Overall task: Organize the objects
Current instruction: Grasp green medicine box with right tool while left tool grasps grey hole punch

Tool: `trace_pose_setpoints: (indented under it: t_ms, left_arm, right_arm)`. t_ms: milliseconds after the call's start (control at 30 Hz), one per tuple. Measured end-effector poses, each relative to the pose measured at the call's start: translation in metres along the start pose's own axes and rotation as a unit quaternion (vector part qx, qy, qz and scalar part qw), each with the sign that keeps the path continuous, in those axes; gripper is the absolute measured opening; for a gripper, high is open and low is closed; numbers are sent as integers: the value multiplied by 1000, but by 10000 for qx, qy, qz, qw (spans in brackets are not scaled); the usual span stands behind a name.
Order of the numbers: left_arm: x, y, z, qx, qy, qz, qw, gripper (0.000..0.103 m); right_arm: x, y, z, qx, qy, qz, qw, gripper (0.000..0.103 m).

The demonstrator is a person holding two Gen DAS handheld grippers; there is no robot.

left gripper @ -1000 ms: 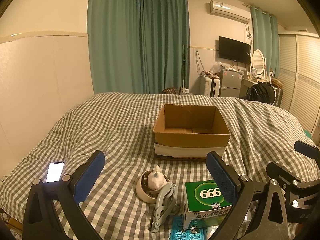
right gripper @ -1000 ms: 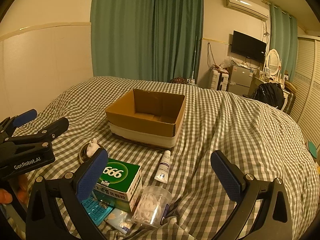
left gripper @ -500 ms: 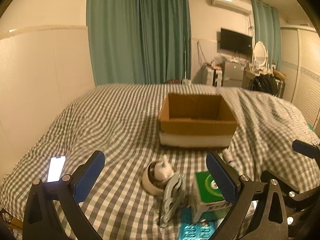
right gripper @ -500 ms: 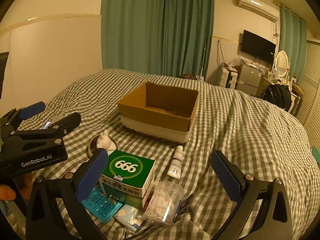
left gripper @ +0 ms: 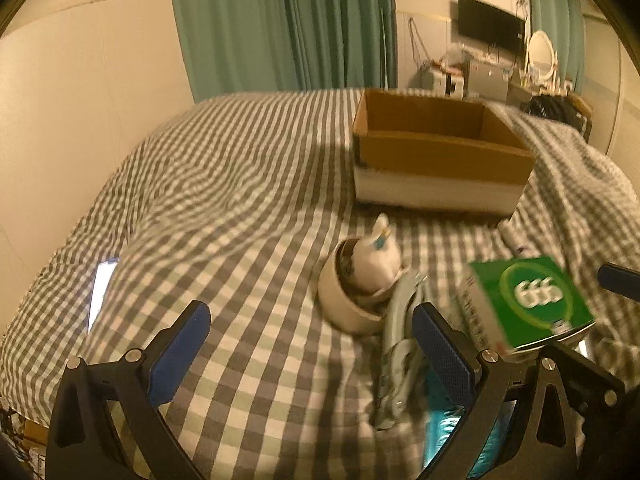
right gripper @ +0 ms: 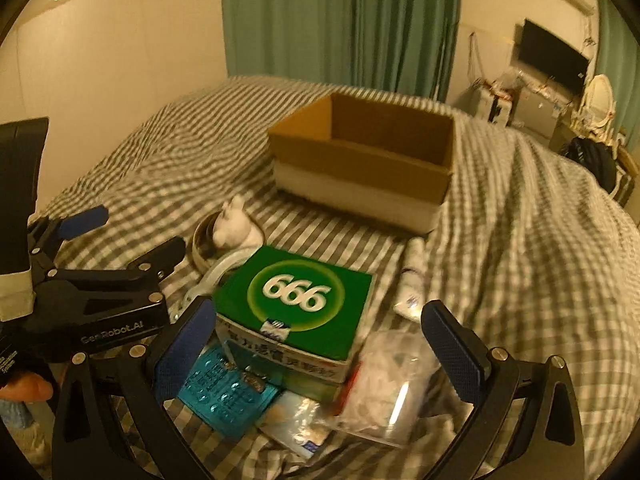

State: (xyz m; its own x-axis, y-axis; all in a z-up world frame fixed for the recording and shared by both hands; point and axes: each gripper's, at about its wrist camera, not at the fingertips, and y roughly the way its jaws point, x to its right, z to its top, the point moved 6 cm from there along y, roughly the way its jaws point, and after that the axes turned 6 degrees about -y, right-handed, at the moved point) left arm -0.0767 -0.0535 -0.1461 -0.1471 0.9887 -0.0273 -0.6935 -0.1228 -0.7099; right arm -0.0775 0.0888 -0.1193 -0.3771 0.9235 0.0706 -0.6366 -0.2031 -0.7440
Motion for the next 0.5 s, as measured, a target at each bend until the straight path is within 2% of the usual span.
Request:
trace_pose_setpoints:
  t_ms: [167,267,333,433,500]
  left_arm:
    - [-8,17,-6,-249,-67,25,9997,103]
    - [-8,19,-7,-290,-48,17,9996,103]
    - [-8,20,-8,-327,-33,-10,9995,103]
    - [-4,21,-8,-363,46,-57,9993,103]
    - [1,21,-9,-388,142,-38,9991,103]
  right_arm:
    - [-16,20,-8,-325,-101,269,9991,102]
    - [-21,35,-11,-497,-152,191,9985,102]
    - [-17,38,-12,-450,-129,166,9988,99]
    - [-8,33,-11,-300,69,351,9989,98]
    - [1,19,-7,-62,217,465,9987,97]
